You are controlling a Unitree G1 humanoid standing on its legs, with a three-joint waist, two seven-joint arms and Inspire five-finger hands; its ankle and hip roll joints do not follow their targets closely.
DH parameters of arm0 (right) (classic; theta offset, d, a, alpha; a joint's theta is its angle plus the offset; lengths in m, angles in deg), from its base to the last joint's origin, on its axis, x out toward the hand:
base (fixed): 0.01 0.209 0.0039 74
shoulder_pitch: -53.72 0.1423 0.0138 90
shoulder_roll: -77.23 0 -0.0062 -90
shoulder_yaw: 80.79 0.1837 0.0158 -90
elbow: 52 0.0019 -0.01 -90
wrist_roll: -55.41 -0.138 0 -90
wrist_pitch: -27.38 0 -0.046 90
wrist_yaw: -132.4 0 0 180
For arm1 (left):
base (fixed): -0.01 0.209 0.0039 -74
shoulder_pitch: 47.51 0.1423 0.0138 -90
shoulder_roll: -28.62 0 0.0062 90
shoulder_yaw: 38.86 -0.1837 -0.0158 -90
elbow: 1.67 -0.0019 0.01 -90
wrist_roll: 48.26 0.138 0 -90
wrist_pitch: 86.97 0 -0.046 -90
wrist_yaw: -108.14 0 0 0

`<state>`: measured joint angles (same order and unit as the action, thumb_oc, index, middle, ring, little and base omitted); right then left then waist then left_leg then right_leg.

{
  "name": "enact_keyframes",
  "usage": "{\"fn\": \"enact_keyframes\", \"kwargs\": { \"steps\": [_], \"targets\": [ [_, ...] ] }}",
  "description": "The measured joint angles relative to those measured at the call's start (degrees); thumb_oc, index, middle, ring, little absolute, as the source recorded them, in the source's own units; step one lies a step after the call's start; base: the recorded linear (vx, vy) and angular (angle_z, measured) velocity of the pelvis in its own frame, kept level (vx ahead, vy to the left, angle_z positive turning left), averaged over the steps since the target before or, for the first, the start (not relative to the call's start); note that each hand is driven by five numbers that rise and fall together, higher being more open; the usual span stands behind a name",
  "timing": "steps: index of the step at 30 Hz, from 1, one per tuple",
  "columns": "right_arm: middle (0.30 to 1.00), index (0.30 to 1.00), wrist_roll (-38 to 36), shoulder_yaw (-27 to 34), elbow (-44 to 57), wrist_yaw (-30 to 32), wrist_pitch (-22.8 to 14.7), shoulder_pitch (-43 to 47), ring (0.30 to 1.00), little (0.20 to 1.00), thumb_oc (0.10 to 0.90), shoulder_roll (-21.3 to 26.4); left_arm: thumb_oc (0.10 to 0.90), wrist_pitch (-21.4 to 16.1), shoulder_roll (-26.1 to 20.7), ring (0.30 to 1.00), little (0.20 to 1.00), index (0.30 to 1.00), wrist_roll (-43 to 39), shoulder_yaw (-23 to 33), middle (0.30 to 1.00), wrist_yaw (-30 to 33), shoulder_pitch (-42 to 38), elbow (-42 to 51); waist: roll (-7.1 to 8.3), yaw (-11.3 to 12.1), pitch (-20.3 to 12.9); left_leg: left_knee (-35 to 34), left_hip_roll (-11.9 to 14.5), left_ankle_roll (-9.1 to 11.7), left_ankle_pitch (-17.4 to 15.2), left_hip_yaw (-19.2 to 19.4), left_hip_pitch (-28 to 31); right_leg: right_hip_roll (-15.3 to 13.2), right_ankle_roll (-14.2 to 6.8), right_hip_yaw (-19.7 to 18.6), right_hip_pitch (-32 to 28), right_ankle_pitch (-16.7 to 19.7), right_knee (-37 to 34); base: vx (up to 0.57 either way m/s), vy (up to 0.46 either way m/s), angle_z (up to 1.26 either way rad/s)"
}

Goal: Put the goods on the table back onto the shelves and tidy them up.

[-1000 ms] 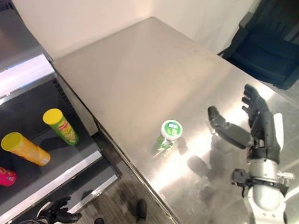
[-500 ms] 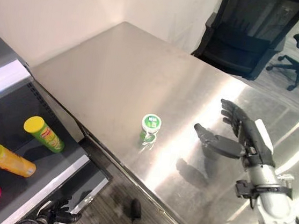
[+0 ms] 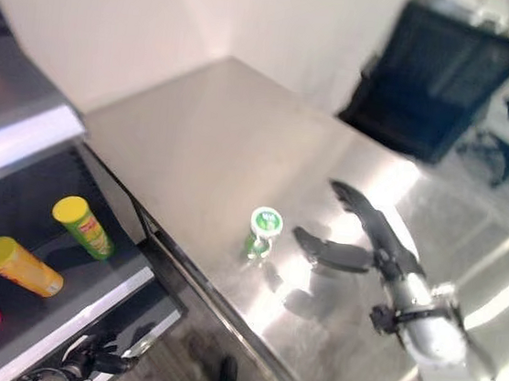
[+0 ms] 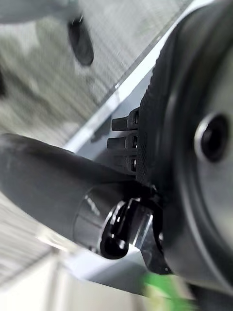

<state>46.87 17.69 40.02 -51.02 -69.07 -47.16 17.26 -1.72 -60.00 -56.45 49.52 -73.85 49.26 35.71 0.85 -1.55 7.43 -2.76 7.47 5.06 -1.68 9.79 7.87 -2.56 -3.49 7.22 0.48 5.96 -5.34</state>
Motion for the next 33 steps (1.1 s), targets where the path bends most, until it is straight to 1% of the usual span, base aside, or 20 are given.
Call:
{"fn": "enact_keyframes", "kwargs": {
  "steps": [1, 2, 3, 4, 5, 6, 8, 9, 11, 14, 17, 21, 25, 33],
  "targets": [
    [0.900, 0.900, 0.7, 1.5, 0.3, 0.3, -0.1, 0.7, 0.900, 0.900, 0.800, -0.6, 0.800, 0.4, -0.2, 0.900, 0.900, 0.900, -0.1, -1.0, 0.900, 0.1, 0.3, -2.7, -0.83, 0.2, 0.0, 0.1, 0.9, 0.2, 0.5, -1.1, 0.1, 1.4, 1.1, -0.1, -0.6, 0.5, -0.5, 0.05, -0.040, -0.18],
    [0.900, 0.900, 0.7, 1.5, 0.6, 1.0, -0.2, 1.4, 0.900, 0.900, 0.800, -0.7, 0.800, 1.1, 0.5, 0.900, 0.900, 0.900, -0.1, -2.4, 0.900, -0.2, 1.8, -3.1, -0.80, 0.3, 0.1, 1.7, 1.0, 0.7, 0.8, -1.3, -0.3, 1.4, 1.7, -1.2, -0.8, 0.8, 0.0, 0.05, -0.022, -0.23],
    [0.900, 0.900, 0.7, 2.0, 0.7, 1.1, -0.3, 1.2, 0.900, 0.900, 0.800, -0.7, 0.800, 1.1, 1.8, 0.900, 0.900, 0.900, 0.0, -2.8, 0.900, -0.5, 3.0, -3.1, -0.91, -0.1, 0.1, 0.4, 1.0, 1.1, 1.1, -3.0, -0.5, 1.5, 2.1, -1.3, -0.9, 0.5, 0.0, 0.04, -0.005, -0.18],
    [0.900, 0.900, 0.7, 3.2, 0.6, 1.1, -0.3, 1.0, 0.900, 0.900, 0.800, -0.7, 0.800, 1.1, 2.9, 0.900, 0.900, 0.900, 0.2, -2.8, 0.900, -1.2, 3.3, -3.1, -2.16, -0.8, -0.1, -0.4, 1.3, 1.0, 0.9, -3.8, -0.3, 2.0, 1.4, -1.1, -0.9, 0.0, -0.1, 0.04, 0.008, 0.04],
    [0.900, 0.900, 0.7, 3.9, 0.6, 1.2, -0.3, 0.4, 0.900, 0.900, 0.800, -0.7, 0.800, 1.1, 3.4, 0.900, 0.900, 0.900, 0.6, -2.8, 0.900, -1.3, 3.2, -3.0, -2.52, -1.1, 0.0, -1.3, 1.4, 1.2, 0.8, -4.0, 0.0, 2.1, 1.2, -0.8, -0.9, 0.1, -0.1, 0.03, 0.016, 0.09],
    [0.900, 0.900, 0.7, 4.2, 0.7, 1.2, -0.3, -0.8, 0.900, 0.900, 0.800, -0.8, 0.800, 1.1, 3.1, 0.900, 0.900, 0.900, 1.5, -2.6, 0.900, -1.2, 2.5, -2.6, -2.38, -1.0, 0.1, -2.0, 1.2, 1.3, 0.8, -4.0, 0.2, 1.7, 0.7, -0.9, -0.7, 0.4, -0.1, 0.02, 0.016, 0.03],
    [0.900, 0.900, 0.8, 4.2, 0.8, 1.1, -0.4, -1.3, 0.900, 0.900, 0.800, -2.5, 0.800, 1.1, 2.2, 0.900, 0.900, 0.900, 1.6, -2.6, 0.900, -1.1, 1.9, -2.6, -1.47, -1.1, 0.6, -2.4, 0.4, 1.1, 0.8, -3.8, 0.6, 0.8, 0.2, -1.2, -0.7, 0.7, -0.4, 0.02, 0.021, -0.05],
    [0.900, 0.900, 0.8, 4.2, 1.4, 1.0, -0.4, -2.0, 0.900, 0.900, 0.800, -2.8, 0.800, 1.1, 1.6, 0.900, 0.900, 0.900, 1.6, -2.6, 0.900, -1.1, 1.7, -2.6, -1.21, -1.3, 0.6, -2.4, -0.2, 0.4, 0.6, -3.8, 0.6, 0.2, 0.1, -1.3, -0.7, 0.8, -0.4, 0.02, 0.019, -0.03],
    [0.900, 0.900, 0.7, 4.2, 3.0, 0.5, -0.4, -2.7, 0.900, 0.900, 0.800, -2.8, 0.800, 1.1, 1.3, 0.900, 0.900, 0.900, 1.6, -2.6, 0.900, -1.1, 1.8, -2.6, -1.21, -1.4, 0.6, -2.5, -0.6, 0.1, 0.6, -3.8, 0.6, -0.1, 0.0, -1.3, -0.7, 0.9, -0.4, 0.00, 0.000, 0.00],
    [0.900, 0.900, 0.4, 3.2, 6.2, -1.5, -0.8, -2.9, 0.900, 0.900, 0.800, -2.8, 0.800, 1.1, 0.6, 0.900, 0.900, 0.900, 1.6, -2.6, 0.900, -1.1, 1.9, -2.6, -1.07, -1.8, 0.6, -2.4, -0.6, 0.4, 1.0, -3.8, 0.8, -0.2, -0.2, -1.3, -0.7, 1.0, -0.4, 0.00, 0.002, 0.01],
    [0.900, 0.900, 0.2, 1.4, 7.9, -3.5, -1.8, -2.8, 0.900, 0.900, 0.800, -2.7, 0.800, 1.1, 0.7, 0.900, 0.900, 0.900, 2.4, -2.7, 0.900, -1.1, 1.7, -2.6, -0.98, -1.9, 0.5, -2.3, -0.5, 0.3, 1.0, -3.9, 1.0, 0.0, 0.2, -1.2, -0.8, 1.3, -0.4, 0.00, 0.000, 0.00],
    [0.900, 0.900, 0.2, -3.6, 7.9, -5.6, -1.8, -2.5, 0.900, 0.900, 0.800, -2.6, 0.800, 1.0, 0.7, 0.900, 0.900, 0.900, 2.8, -2.8, 0.900, -1.2, 1.1, -2.6, -0.90, -1.9, 0.5, -2.3, -0.5, 0.3, 1.0, -3.9, 1.1, -0.1, 0.2, -1.2, -0.8, 1.3, -0.4, 0.00, 0.000, 0.00],
    [0.900, 0.900, 0.2, -6.2, 7.9, -7.4, -1.8, -2.6, 0.900, 0.900, 0.800, -1.7, 0.800, 1.0, 0.7, 0.900, 0.900, 0.900, 3.9, -2.8, 0.900, -1.2, 0.8, -2.6, -0.90, -1.8, 0.5, -2.3, -0.5, 0.4, 1.1, -3.9, 0.9, -0.1, -0.2, -1.2, -0.9, 1.0, -0.4, 0.00, 0.000, 0.00],
    [0.900, 0.900, 0.2, -6.4, 7.9, -8.6, -1.8, -2.6, 0.900, 0.900, 0.800, -1.4, 0.800, 0.9, 0.7, 0.900, 0.900, 0.900, 4.0, -2.8, 0.900, -1.2, 1.2, -3.1, -0.92, -1.5, 0.4, -2.4, -0.5, 0.5, 1.1, -4.0, 0.9, -0.1, -0.2, -1.0, -1.1, 1.0, -0.5, 0.00, 0.000, 0.00]
  ]
}}
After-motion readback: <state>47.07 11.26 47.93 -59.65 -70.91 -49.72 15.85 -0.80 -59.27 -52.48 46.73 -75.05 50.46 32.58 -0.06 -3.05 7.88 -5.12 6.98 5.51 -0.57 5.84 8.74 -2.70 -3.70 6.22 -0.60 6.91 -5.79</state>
